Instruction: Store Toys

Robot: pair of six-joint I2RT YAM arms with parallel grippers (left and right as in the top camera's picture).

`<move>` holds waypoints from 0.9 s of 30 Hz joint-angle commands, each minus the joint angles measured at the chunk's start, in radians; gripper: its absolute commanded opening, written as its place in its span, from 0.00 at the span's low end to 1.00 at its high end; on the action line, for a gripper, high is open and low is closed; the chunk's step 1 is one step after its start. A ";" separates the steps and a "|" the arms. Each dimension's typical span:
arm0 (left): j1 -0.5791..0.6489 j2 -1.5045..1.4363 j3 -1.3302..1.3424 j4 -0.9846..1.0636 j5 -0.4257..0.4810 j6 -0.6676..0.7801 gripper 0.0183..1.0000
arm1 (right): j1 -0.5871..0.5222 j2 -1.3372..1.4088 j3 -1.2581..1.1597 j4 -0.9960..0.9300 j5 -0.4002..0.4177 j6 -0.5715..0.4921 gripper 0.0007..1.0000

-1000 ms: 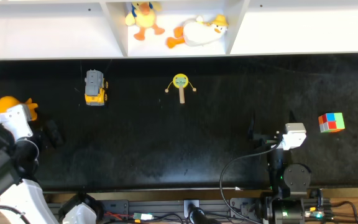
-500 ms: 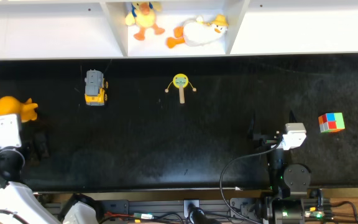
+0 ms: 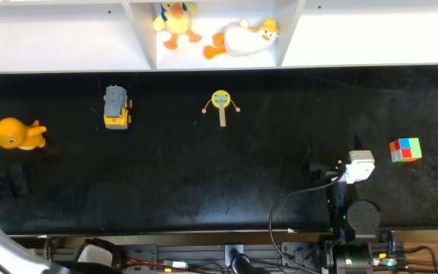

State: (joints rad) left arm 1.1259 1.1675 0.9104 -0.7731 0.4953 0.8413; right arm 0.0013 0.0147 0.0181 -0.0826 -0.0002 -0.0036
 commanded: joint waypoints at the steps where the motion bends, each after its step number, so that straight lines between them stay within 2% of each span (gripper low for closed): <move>1: 0.005 0.092 0.083 0.003 0.064 0.069 1.00 | -0.002 -0.011 -0.013 0.005 -0.003 0.004 1.00; 6: -0.006 0.185 0.121 0.037 0.095 0.079 1.00 | -0.002 -0.011 -0.013 0.005 -0.002 0.004 1.00; 13: -0.091 0.234 0.122 0.095 0.095 0.079 1.00 | -0.002 -0.011 -0.013 0.005 -0.002 0.004 1.00; 17: -0.126 0.234 0.122 0.098 0.127 0.078 1.00 | -0.002 -0.011 -0.013 0.005 -0.003 0.004 1.00; 27: -0.117 0.236 0.122 0.065 0.129 0.068 1.00 | -0.002 -0.011 -0.013 0.005 -0.002 0.004 1.00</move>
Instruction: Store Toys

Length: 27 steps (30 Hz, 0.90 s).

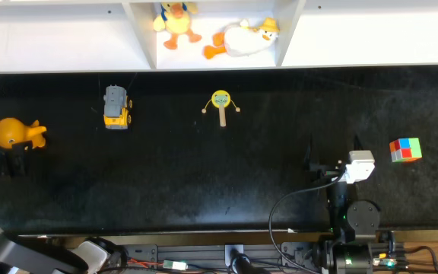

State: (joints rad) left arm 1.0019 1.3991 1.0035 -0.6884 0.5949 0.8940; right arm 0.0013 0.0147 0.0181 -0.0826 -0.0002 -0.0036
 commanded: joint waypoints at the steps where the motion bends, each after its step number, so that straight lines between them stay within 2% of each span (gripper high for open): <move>1: 0.006 0.006 0.029 -0.019 0.030 0.016 1.00 | -0.002 -0.011 -0.013 0.005 -0.002 0.004 1.00; 5: 0.006 0.006 0.029 -0.003 0.011 0.013 1.00 | -0.002 -0.011 -0.013 0.005 -0.003 0.004 1.00; 8: 0.006 0.006 0.029 0.029 -0.016 -0.043 1.00 | -0.002 -0.011 -0.013 0.005 -0.003 0.004 0.99; 27: 0.003 0.096 0.029 0.103 -0.024 -0.054 1.00 | -0.002 -0.011 -0.013 0.005 -0.003 0.004 0.99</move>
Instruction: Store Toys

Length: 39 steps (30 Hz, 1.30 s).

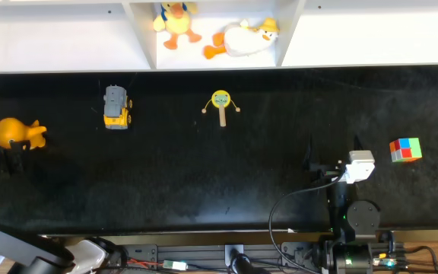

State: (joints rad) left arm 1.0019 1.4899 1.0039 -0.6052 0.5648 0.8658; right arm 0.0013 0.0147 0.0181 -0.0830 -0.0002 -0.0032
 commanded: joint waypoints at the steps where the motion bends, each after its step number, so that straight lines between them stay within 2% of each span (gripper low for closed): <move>1: 0.003 0.005 0.028 0.023 0.006 -0.026 1.00 | -0.002 -0.011 -0.013 0.005 -0.002 0.004 1.00; 4: 0.001 0.005 0.028 0.029 0.007 -0.026 0.94 | -0.002 -0.011 -0.013 0.005 -0.003 0.004 1.00; 9: -0.015 0.005 0.028 0.041 0.011 -0.030 0.91 | -0.002 -0.011 -0.013 0.005 -0.003 0.004 1.00; 11: -0.028 0.005 0.028 0.046 0.010 -0.030 0.75 | -0.002 -0.011 -0.013 0.005 -0.002 0.004 0.99; 12: -0.034 0.005 0.028 0.049 0.010 -0.033 0.64 | -0.002 -0.011 -0.013 0.005 -0.003 0.004 1.00; 14: -0.037 0.005 0.028 0.050 0.010 -0.034 0.53 | -0.002 -0.011 -0.013 0.005 -0.002 0.004 1.00; 15: -0.037 0.005 0.028 0.051 0.010 -0.038 0.44 | -0.002 -0.011 -0.013 0.005 -0.002 0.004 1.00; 18: -0.037 0.005 0.028 0.048 0.011 -0.038 0.28 | -0.002 -0.011 -0.013 0.005 -0.003 0.004 0.99; 22: -0.037 0.003 0.028 0.047 0.013 -0.069 0.11 | -0.002 -0.011 -0.013 0.005 -0.003 0.004 1.00; 28: -0.038 -0.032 0.028 0.056 0.040 -0.132 0.02 | -0.002 -0.011 -0.013 0.005 -0.003 0.004 1.00; 39: -0.084 -0.135 0.028 0.185 0.051 -0.378 0.02 | -0.002 -0.011 -0.013 0.005 -0.003 0.004 1.00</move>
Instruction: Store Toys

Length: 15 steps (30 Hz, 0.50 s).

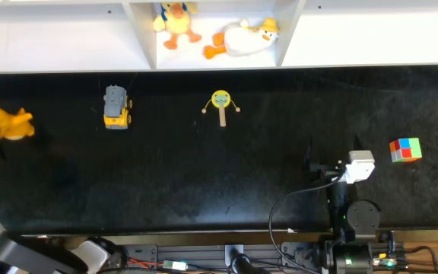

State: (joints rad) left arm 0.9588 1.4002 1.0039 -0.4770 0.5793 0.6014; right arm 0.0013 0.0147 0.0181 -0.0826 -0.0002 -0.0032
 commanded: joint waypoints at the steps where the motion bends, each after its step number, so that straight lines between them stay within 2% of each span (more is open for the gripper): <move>1: -0.052 -0.047 0.028 0.079 0.037 -0.131 0.02 | -0.002 -0.011 -0.013 0.005 -0.003 0.004 0.99; 5: -0.103 -0.047 0.017 0.187 0.037 -0.199 0.02 | -0.002 -0.011 -0.013 0.005 -0.002 0.004 1.00; 10: -0.198 -0.046 0.006 0.341 -0.039 -0.298 0.02 | -0.002 -0.011 -0.013 0.005 -0.003 0.004 1.00; 15: -0.256 -0.008 0.006 0.429 -0.054 -0.350 0.02 | -0.002 -0.011 -0.013 0.005 -0.003 0.004 0.99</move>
State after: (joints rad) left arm 0.7219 1.3800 1.0035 -0.0780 0.5484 0.3256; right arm 0.0013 0.0147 0.0181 -0.0826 -0.0002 -0.0032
